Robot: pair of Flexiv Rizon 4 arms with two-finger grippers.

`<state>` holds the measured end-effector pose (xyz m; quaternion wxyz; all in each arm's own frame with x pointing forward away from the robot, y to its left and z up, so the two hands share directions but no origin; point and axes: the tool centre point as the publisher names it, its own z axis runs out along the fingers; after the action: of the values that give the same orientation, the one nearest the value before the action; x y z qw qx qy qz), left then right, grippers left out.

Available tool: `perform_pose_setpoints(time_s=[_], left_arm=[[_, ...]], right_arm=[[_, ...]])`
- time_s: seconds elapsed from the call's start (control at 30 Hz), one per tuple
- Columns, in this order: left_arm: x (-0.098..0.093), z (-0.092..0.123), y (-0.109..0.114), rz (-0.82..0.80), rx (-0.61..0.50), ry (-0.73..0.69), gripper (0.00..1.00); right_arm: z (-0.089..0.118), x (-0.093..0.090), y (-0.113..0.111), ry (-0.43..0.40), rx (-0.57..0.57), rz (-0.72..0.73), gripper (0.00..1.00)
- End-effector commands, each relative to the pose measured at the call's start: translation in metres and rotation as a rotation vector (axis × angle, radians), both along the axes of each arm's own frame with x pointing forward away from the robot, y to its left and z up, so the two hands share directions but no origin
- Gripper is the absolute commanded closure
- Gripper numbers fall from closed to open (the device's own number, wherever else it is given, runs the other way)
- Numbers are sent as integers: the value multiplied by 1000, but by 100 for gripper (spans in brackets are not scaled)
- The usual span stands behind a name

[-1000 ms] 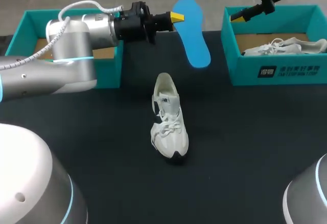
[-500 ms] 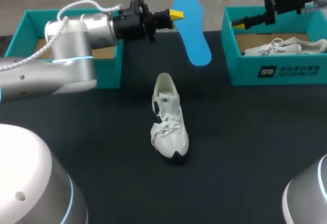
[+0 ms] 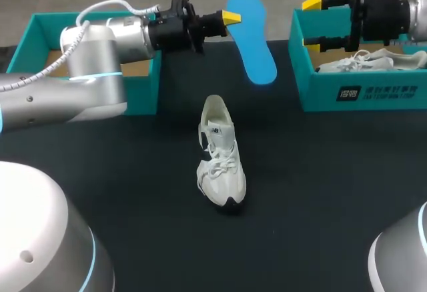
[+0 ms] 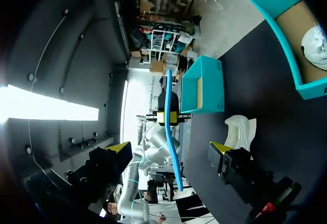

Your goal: Take the shoe out of the shoebox, open the shoe tongue, remove and reinsert the insole, then place the shoe into the shoebox

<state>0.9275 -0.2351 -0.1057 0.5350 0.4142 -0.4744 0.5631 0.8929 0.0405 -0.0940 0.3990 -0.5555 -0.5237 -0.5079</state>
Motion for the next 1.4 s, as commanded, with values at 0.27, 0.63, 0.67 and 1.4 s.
perform_pose_setpoints(time_s=[0.27,0.63,0.67,1.4], left_arm=[[1,-1,2,-30,-33,-128,100],[13,5,7,-28,-130,-648,100],[13,6,7,-18,-132,-676,100],[7,10,11,-10,-90,-910,100]], right_arm=[[-4,3,1,-19,12,-23,0],[-4,3,1,-19,12,-23,0],[-4,3,1,-19,12,-23,0],[-4,3,1,-19,12,-23,0]])
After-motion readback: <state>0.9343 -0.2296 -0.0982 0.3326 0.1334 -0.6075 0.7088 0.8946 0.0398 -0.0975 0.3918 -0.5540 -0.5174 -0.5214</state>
